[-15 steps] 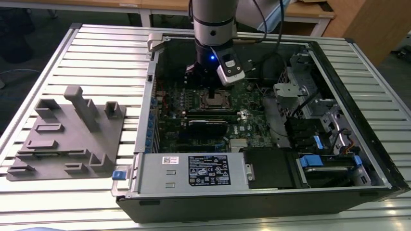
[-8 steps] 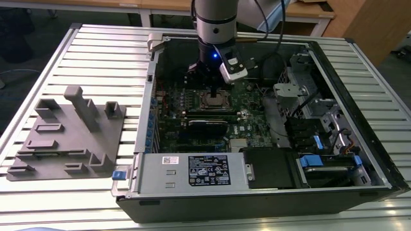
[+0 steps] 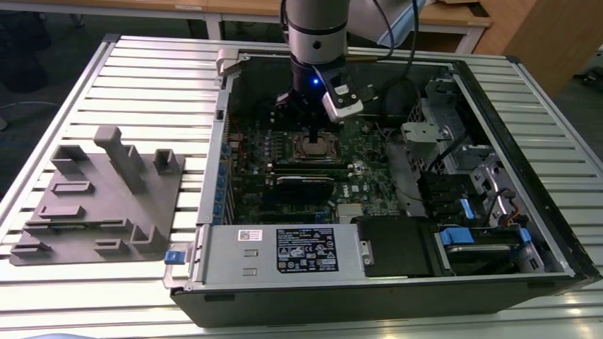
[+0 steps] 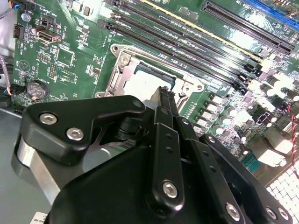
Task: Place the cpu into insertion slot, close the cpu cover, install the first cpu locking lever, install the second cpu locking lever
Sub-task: 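Install the second cpu locking lever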
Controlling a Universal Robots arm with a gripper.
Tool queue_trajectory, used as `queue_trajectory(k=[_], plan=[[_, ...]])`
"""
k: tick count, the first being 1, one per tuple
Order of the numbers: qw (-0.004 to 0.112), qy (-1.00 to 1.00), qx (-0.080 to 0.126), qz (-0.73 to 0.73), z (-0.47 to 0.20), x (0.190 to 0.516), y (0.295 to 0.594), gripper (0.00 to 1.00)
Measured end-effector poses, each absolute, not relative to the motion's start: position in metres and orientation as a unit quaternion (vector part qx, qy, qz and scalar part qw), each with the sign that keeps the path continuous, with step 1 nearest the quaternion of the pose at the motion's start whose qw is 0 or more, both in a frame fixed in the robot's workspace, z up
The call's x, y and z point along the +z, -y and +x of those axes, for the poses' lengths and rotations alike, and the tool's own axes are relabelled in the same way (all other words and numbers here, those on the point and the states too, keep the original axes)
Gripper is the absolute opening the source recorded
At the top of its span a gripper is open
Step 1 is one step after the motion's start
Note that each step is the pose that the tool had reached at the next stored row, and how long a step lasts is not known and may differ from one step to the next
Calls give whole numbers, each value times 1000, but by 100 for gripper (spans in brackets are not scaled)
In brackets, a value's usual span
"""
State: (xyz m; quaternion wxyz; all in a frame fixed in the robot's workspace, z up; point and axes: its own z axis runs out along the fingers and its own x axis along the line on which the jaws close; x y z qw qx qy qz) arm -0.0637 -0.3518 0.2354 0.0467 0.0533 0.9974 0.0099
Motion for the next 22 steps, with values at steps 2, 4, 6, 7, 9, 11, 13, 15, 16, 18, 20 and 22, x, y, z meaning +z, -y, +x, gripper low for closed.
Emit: queue_trajectory(k=[2, 4, 6, 7, 9, 11, 13, 15, 16, 18, 20, 22], plan=[[47, -997, 10, 53, -64, 235, 352, 11], [47, -997, 10, 53, -64, 235, 352, 11], [47, -997, 10, 53, -64, 235, 352, 11], [47, -997, 10, 53, -64, 235, 352, 11], [47, -997, 10, 53, -64, 235, 352, 11], [47, -997, 10, 53, -63, 235, 351, 11], [47, -997, 10, 53, -61, 235, 350, 11], [47, -997, 10, 53, -58, 235, 348, 11], [47, -997, 10, 53, -56, 235, 348, 11], [47, -997, 10, 53, -54, 235, 348, 11], [47, -997, 10, 53, -54, 235, 348, 11], [47, -997, 10, 53, -54, 235, 348, 11]])
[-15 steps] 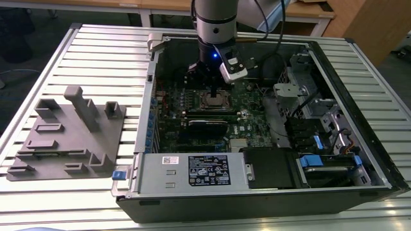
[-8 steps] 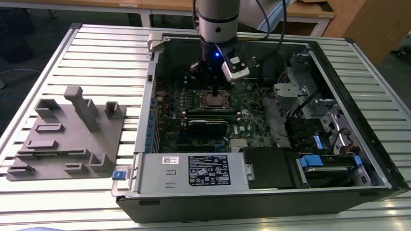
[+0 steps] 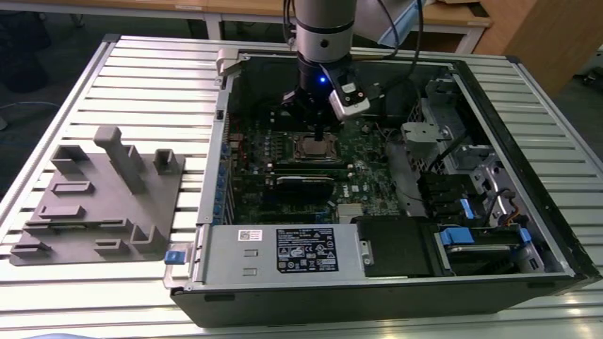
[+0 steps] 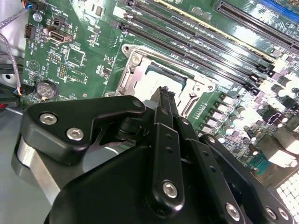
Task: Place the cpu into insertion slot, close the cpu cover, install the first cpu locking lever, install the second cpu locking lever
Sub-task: 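Install the second cpu locking lever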
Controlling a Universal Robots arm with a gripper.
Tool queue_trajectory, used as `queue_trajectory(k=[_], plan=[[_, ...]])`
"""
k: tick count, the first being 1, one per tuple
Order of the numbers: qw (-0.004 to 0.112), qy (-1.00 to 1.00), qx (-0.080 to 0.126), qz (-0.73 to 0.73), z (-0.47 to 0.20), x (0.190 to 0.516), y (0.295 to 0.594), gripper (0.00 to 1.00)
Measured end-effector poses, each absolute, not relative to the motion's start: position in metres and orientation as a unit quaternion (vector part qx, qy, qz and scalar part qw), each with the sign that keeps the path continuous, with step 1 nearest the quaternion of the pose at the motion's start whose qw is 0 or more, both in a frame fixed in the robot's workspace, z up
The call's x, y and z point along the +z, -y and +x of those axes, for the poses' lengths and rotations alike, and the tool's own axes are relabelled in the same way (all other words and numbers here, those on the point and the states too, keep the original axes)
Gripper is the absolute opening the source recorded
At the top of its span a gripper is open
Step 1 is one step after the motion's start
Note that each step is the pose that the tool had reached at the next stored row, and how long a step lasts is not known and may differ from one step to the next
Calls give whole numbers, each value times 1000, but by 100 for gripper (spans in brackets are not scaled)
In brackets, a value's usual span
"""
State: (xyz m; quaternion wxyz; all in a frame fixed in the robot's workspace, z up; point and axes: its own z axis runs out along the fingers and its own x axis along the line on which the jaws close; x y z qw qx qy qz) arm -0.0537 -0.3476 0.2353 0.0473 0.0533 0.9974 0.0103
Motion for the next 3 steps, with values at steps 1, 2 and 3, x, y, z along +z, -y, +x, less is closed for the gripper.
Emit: queue_trajectory(k=[1, 2, 3], plan=[[47, -997, 10, 53, -54, 235, 348, 11], [47, -997, 10, 53, -53, 235, 348, 11], [47, -997, 10, 53, -53, 235, 348, 11]])
